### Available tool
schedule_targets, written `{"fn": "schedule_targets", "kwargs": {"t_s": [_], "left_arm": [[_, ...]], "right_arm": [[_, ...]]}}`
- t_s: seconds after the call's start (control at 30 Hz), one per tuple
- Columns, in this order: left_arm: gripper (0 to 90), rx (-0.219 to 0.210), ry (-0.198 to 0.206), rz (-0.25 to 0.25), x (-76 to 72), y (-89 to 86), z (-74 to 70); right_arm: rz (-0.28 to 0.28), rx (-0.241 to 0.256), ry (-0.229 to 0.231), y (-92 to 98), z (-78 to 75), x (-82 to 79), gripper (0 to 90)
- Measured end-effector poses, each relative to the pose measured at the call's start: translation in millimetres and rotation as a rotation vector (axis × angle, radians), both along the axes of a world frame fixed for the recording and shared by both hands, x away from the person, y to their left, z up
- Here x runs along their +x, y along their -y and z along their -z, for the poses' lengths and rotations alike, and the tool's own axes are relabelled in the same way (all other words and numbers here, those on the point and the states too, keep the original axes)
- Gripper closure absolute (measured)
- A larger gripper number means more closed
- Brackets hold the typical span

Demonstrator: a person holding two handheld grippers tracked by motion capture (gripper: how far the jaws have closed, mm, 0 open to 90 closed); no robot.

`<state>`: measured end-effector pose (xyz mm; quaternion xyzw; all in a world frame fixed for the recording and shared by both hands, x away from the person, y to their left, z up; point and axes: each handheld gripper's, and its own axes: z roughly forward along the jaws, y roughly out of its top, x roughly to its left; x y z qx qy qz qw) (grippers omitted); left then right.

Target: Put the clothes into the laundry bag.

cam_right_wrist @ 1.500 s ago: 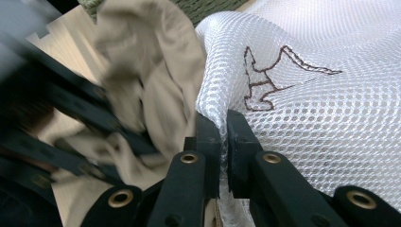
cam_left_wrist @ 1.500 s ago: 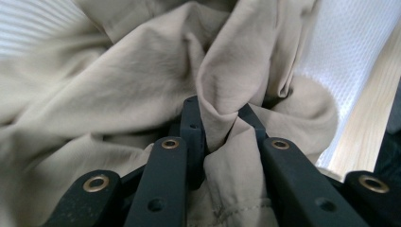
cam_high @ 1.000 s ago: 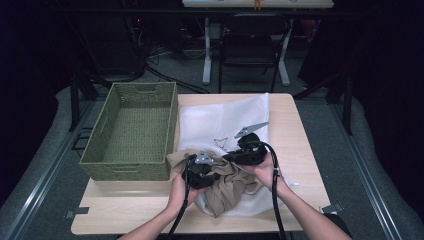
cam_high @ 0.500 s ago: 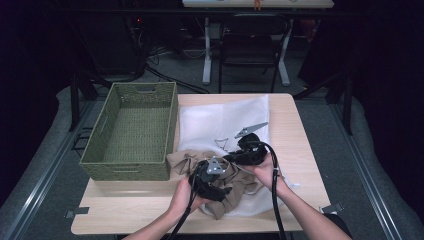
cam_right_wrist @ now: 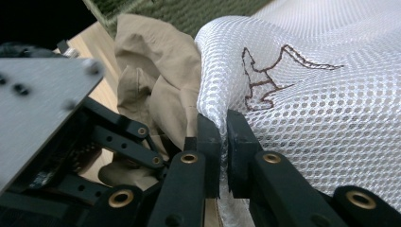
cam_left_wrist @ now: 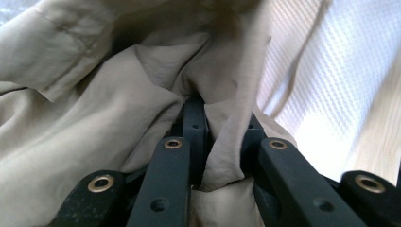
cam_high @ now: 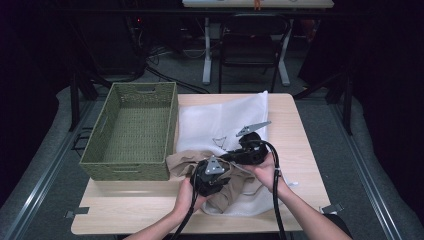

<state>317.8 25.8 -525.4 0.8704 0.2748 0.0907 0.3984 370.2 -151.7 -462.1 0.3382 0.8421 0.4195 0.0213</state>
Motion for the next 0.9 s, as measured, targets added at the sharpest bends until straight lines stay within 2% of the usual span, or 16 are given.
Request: {"fn": "schedule_targets", "kwargs": {"t_s": [0.07, 0.1, 0.13, 0.17, 0.2, 0.27, 0.33, 0.43, 0.47, 0.5, 0.6, 0.73, 0.8, 0.87, 0.9], "left_arm": [[79.4, 0.007, -0.004, -0.005, 2.1, 0.5, 3.7], [78.5, 0.017, -0.024, -0.017, 4.9, 0.3, 10.4], [76.0, 0.016, -0.038, -0.019, 6.1, -0.1, 14.0], [76.0, 0.025, -0.036, -0.014, 7.5, -1.4, 15.8], [68.7, 0.023, -0.046, -0.013, 7.8, -2.0, 14.5], [65.6, 0.042, -0.034, 0.004, 7.1, -2.7, 8.0], [56.2, 0.048, -0.034, 0.026, 4.4, -5.4, -1.1], [44.4, 0.059, -0.016, 0.031, 0.0, -10.4, -13.0], [44.4, 0.051, -0.006, 0.031, -2.1, -12.5, -17.3], [39.9, 0.063, 0.014, 0.026, -4.6, -14.2, -21.9], [38.3, 0.078, 0.073, 0.000, -12.5, -19.0, -32.4], [35.1, 0.097, 0.105, -0.034, -12.8, -23.0, -35.0], [34.4, 0.100, 0.099, -0.046, -6.9, -22.4, -29.6], [37.1, 0.090, 0.027, -0.033, 2.7, -19.1, -18.0], [38.8, 0.083, 0.010, -0.024, 5.1, -17.2, -13.1]], "right_arm": [[0.001, 0.004, 0.002, 0.0, -1.0, -0.3, 86.2], [0.000, 0.006, -0.003, -0.3, -0.3, 0.0, 86.2], [-0.004, -0.020, -0.011, -1.9, 4.9, 0.9, 86.2], [-0.004, -0.020, -0.011, -1.9, 4.9, 0.9, 86.2], [-0.006, -0.041, -0.019, -3.1, 10.6, 1.9, 86.0], [-0.003, -0.042, -0.022, -2.4, 11.7, 2.5, 85.9], [0.003, -0.037, -0.020, -0.5, 11.5, 3.2, 85.9], [0.013, -0.032, -0.018, 3.6, 10.9, 4.1, 85.8], [0.013, -0.032, -0.018, 3.6, 10.9, 4.1, 85.8], [0.015, -0.033, -0.019, 5.1, 11.0, 5.1, 85.8], [0.016, -0.036, -0.020, 5.4, 11.3, 5.5, 85.7], [0.013, -0.039, -0.018, 4.9, 11.5, 5.7, 85.7], [0.011, -0.039, -0.018, 4.6, 11.8, 6.1, 85.7], [0.009, -0.042, -0.023, 3.4, 12.5, 6.2, 85.7], [0.011, -0.042, -0.025, 3.0, 12.9, 6.1, 85.7]]}}
